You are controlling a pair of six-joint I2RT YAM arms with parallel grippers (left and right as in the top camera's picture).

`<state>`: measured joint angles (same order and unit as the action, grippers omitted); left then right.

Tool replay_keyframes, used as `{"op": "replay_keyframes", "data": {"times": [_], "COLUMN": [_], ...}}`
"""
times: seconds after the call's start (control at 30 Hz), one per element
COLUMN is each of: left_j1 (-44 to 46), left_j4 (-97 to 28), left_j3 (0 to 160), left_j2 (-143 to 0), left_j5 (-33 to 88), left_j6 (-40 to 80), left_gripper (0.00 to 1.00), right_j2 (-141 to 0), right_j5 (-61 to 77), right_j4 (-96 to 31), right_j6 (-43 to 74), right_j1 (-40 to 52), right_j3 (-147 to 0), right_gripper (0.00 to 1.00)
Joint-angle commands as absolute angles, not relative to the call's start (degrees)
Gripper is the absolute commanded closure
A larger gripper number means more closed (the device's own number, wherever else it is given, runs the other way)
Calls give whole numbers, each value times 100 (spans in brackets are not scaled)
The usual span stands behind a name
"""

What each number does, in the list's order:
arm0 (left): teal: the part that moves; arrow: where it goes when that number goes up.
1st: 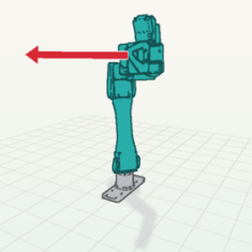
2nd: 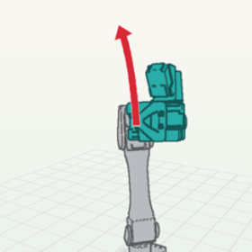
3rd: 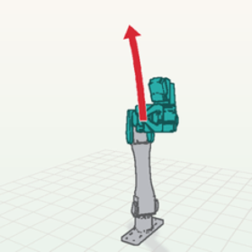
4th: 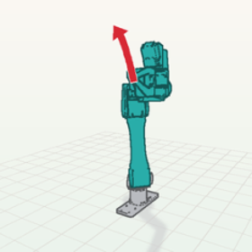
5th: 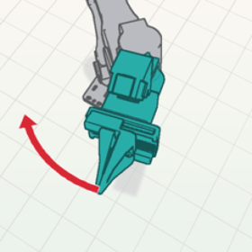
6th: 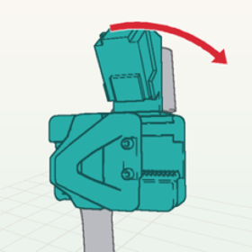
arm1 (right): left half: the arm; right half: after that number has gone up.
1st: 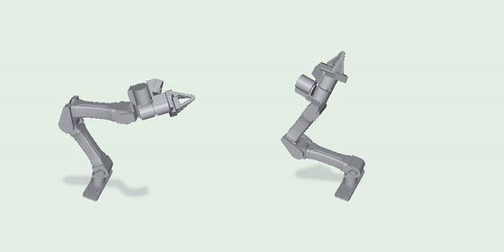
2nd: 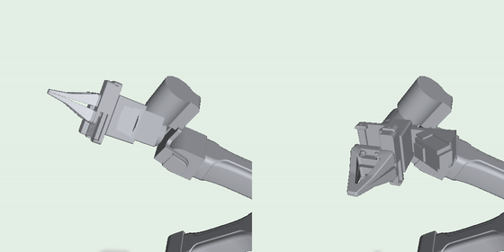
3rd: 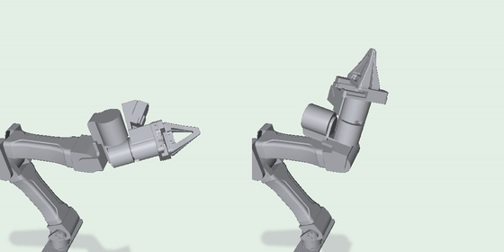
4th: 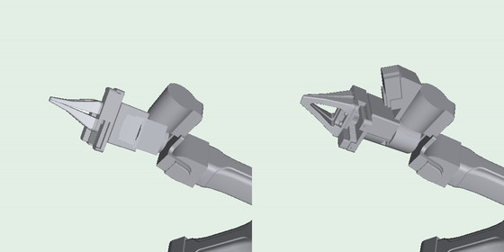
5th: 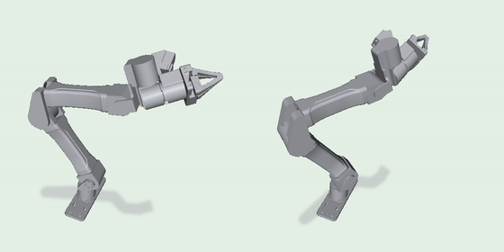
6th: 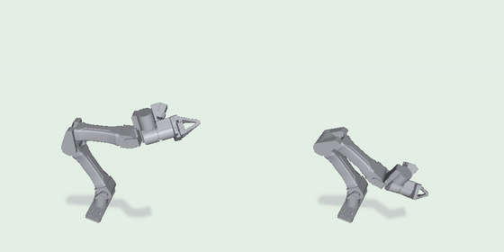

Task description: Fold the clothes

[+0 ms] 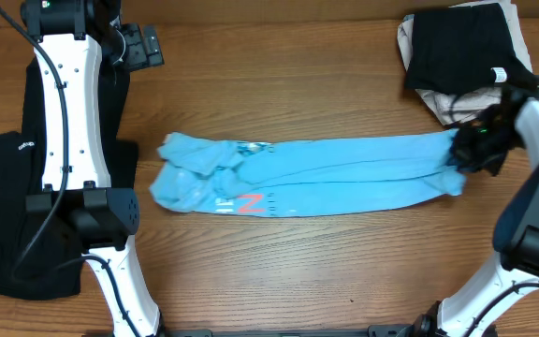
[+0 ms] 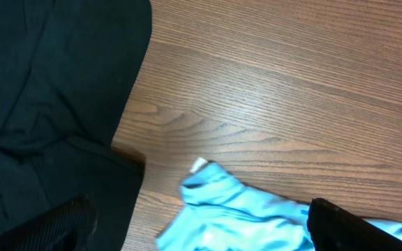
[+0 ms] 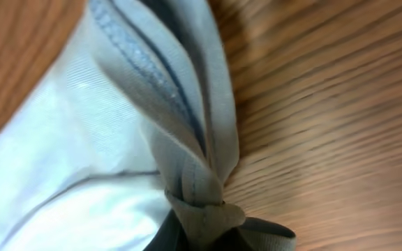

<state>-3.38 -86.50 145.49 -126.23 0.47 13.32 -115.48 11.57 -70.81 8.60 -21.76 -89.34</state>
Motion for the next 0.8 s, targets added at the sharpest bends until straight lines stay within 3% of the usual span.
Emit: {"op": "replay_keyframes", "data": {"times": [0.0,0.2,0.6,0.63,0.67,0.73,0.77], "left_j1": [-329,-327,-331,-331,-331,-331,-331], "left_j4": [-8626,-8600,-8527,-8519,-8514,-8506,-8508], "left_j3": [14551,14551,14551,14551,14551,14551,14551], "left_j2": [-12626,-12626,-12626,-12626,-12626,-12626,-12626], "left_j5": [14,-19,-38,-38,-38,-38,-40], "left_j6": [1262,1262,1262,1260,1262,1258,1258], "left_gripper": [0,0,0,0,0,0,0], "right_j2": [-11142,-10818,-10827,-10838,-10844,-10851,-10851], "right_j5": [1321,1323,1280,1271,1275,1275,1284], "right_j4": [-7177,-7402,-6554,-6431,-6305,-6101,-6014], "right_j6": [626,596,1393,1492,1538,1634,1638], "right_j1": [-2023,-1223,1610,1811,1997,2318,2469], "right_j3": [-9089,-9089,-9065,-9065,-9065,-9065,-9065], "right_gripper": [96,96,94,91,79,68,57]}}
